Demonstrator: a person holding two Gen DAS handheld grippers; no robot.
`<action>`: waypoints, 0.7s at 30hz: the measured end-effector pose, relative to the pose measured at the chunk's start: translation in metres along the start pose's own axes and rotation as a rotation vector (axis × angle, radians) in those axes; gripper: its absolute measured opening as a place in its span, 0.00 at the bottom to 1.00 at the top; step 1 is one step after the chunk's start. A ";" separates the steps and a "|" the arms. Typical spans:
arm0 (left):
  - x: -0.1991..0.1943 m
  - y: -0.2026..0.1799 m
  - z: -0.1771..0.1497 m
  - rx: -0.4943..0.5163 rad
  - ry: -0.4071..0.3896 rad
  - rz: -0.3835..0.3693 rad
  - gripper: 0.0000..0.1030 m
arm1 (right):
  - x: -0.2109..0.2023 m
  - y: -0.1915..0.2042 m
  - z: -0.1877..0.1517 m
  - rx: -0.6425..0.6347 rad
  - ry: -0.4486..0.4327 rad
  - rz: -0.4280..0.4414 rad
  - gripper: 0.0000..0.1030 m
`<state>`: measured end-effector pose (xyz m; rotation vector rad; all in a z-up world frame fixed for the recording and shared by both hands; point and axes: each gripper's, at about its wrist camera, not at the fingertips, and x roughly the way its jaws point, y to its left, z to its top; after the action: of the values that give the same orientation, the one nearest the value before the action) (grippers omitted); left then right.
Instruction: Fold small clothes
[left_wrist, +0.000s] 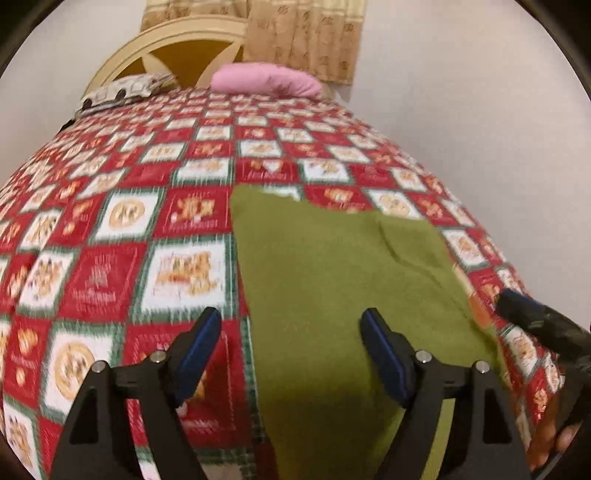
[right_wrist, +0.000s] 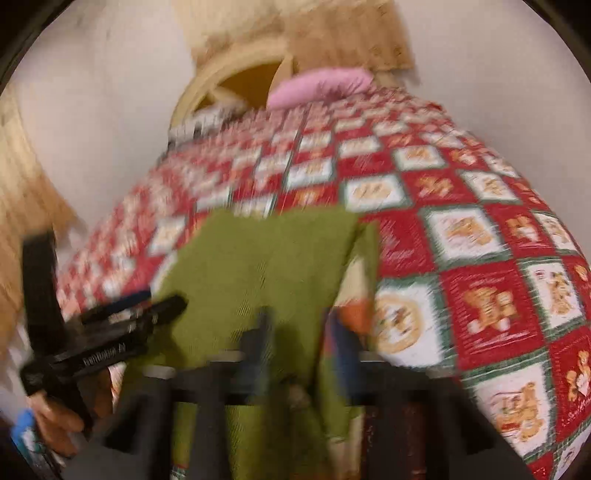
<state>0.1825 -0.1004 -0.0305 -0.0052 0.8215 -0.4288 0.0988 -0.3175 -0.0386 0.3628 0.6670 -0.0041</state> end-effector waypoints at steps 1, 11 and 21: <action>0.001 0.004 0.005 -0.013 -0.003 -0.016 0.79 | -0.004 -0.009 0.003 0.029 -0.024 0.009 0.97; 0.068 0.049 -0.001 -0.393 0.139 -0.337 0.73 | 0.089 -0.041 0.012 0.118 0.211 0.174 0.97; 0.072 0.038 0.000 -0.330 0.098 -0.335 0.52 | 0.113 -0.010 0.014 -0.029 0.258 0.141 0.53</action>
<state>0.2395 -0.0929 -0.0883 -0.4357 0.9848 -0.6069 0.1954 -0.3185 -0.1002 0.3857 0.8940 0.1888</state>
